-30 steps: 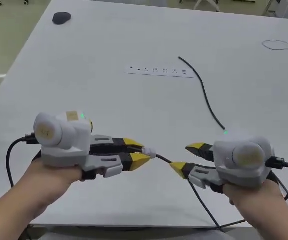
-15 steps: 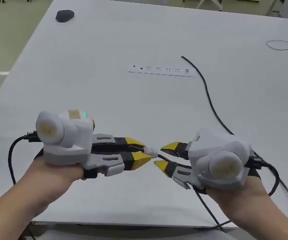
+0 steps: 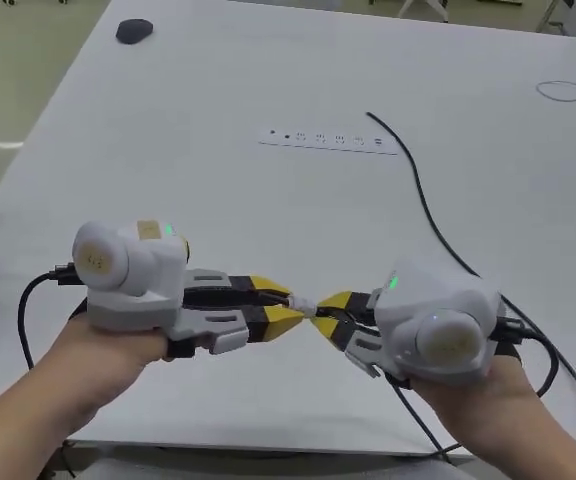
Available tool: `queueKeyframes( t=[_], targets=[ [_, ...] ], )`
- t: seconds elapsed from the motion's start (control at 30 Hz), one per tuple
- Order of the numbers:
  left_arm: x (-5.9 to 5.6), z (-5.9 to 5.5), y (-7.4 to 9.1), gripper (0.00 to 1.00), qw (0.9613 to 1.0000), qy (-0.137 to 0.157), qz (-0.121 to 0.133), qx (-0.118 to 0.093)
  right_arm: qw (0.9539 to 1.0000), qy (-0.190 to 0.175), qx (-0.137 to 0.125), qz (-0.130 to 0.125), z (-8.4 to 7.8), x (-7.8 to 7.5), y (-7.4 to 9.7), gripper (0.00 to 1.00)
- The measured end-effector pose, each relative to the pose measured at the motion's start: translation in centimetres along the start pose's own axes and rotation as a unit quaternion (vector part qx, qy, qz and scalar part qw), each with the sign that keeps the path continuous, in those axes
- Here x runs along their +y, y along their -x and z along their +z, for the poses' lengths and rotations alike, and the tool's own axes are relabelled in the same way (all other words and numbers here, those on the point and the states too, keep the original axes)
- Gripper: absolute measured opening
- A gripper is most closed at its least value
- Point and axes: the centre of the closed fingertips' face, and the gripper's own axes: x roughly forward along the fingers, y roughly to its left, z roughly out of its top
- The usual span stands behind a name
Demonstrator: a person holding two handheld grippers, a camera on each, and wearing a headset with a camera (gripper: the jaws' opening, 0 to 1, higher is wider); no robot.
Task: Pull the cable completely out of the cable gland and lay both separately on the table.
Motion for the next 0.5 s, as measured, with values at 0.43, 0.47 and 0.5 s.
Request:
queueKeyframes(
  t=[0.43, 0.47, 0.5],
  targets=[
    [-0.1, 0.0, 0.2, 0.15, 1.0, -0.001, 0.0, -0.002, 0.9999, -0.014, 0.009, -0.003, -1.2, -0.1, 0.0, 0.0],
    [-0.1, 0.0, 0.2, 0.15, 1.0, -0.002, 0.001, -0.002, 0.9997, -0.021, 0.011, -0.003, -1.4, -0.1, 0.1, 0.0],
    [-0.2, 0.1, 0.2, 0.15, 1.0, -0.003, 0.001, -0.002, 0.9997, -0.022, 0.012, -0.004, -1.5, -0.2, 0.1, 0.0]
  ],
)
